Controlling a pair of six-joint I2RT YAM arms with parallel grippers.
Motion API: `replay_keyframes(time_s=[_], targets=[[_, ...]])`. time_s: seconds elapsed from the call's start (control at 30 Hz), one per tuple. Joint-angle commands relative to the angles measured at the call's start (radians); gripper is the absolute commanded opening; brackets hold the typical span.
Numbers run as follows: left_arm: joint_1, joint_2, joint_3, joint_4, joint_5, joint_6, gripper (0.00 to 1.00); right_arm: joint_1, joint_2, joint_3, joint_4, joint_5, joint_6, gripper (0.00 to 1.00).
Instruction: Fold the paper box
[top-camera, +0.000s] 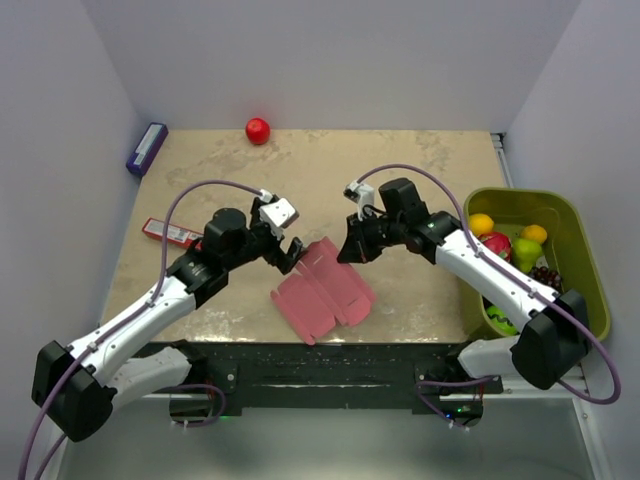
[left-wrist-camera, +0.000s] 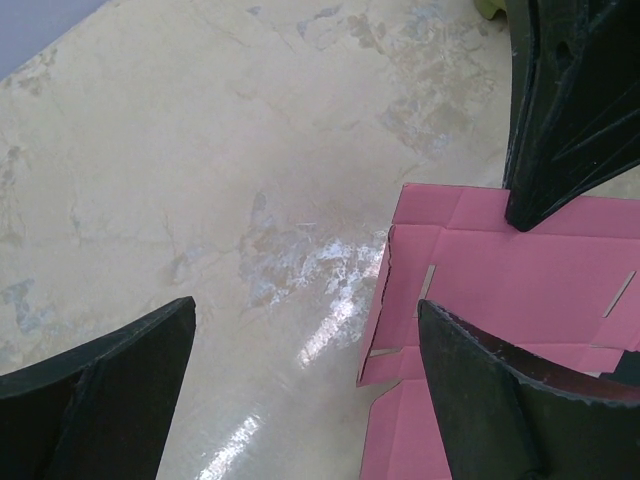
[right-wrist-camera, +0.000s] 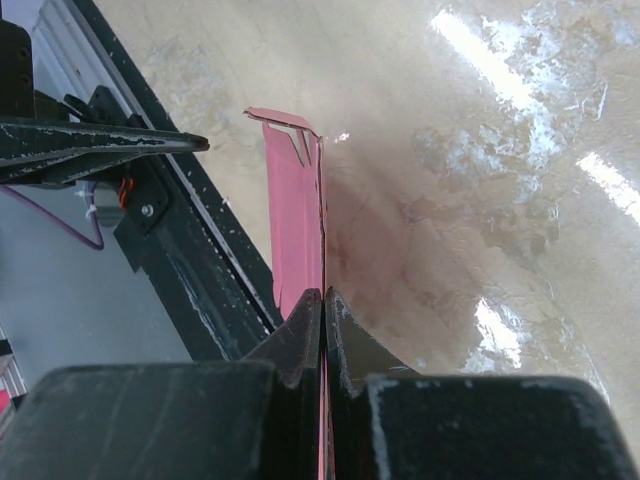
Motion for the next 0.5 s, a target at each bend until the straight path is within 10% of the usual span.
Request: replay_keyframes(time_s=[0.0,0.17,0.47], targets=[[-0.015,0.031,0.013,0.017,0.026,0.023,0.96,0.023,0.01,0.05,-0.017,-0.024,-0.021,0.0],[-0.047,0.087,0.032,-0.002,-0.008,0.034,0.92,0.036,0.024,0.058,-0.017,-0.019,-0.027,0.0],[-0.081,0.131,0.049,-0.018,-0.014,0.031,0.51,0.045,0.054,0.073,-0.018,-0.008,-0.044,0.0]])
